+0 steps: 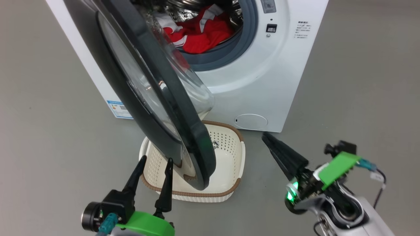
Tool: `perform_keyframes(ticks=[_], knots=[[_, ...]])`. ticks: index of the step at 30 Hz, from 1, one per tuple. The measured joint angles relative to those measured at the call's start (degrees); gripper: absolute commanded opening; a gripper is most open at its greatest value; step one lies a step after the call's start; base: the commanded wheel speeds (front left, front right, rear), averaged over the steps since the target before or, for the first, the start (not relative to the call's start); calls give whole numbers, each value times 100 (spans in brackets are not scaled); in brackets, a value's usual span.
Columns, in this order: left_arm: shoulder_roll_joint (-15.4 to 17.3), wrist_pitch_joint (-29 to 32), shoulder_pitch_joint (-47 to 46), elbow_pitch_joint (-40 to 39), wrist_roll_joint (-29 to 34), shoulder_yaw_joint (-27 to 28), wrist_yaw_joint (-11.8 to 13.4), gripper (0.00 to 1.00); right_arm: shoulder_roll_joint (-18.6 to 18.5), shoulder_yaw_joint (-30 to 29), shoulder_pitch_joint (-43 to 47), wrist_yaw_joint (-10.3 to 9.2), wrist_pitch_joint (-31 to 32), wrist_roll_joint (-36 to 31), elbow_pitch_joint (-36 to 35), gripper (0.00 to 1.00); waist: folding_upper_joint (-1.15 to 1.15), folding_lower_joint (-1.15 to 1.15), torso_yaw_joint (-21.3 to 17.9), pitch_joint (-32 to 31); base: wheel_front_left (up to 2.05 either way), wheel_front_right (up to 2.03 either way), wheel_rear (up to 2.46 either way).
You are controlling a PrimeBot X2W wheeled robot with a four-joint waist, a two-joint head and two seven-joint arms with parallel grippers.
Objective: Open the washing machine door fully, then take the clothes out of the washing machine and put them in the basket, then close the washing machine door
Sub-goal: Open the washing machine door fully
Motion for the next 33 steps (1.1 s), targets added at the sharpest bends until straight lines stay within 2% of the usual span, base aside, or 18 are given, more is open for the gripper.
perform_keyframes(ticks=[5,14,22,28,33], knots=[[0,0,68,-1,-27,64,0,100,13,-235,714,0,-382,-143,-570,100,0,0,-110,-34,0,0,0],[2,0,267,23,-18,245,-11,100,49,-511,1663,0,-1134,-835,-1319,100,0,0,-350,-132,0,0,0],[1,0,331,60,-16,313,-94,100,4,-547,2109,0,-2161,-2261,-1586,100,0,0,-478,-159,0,0,0],[1,0,339,93,27,368,-101,100,-415,-400,2164,0,-3186,-3723,-1603,100,0,0,-534,-182,0,0,0],[1,0,346,102,35,411,-101,100,-500,-665,2167,1,-3438,-5026,-1568,100,0,0,-582,-225,0,0,0]])
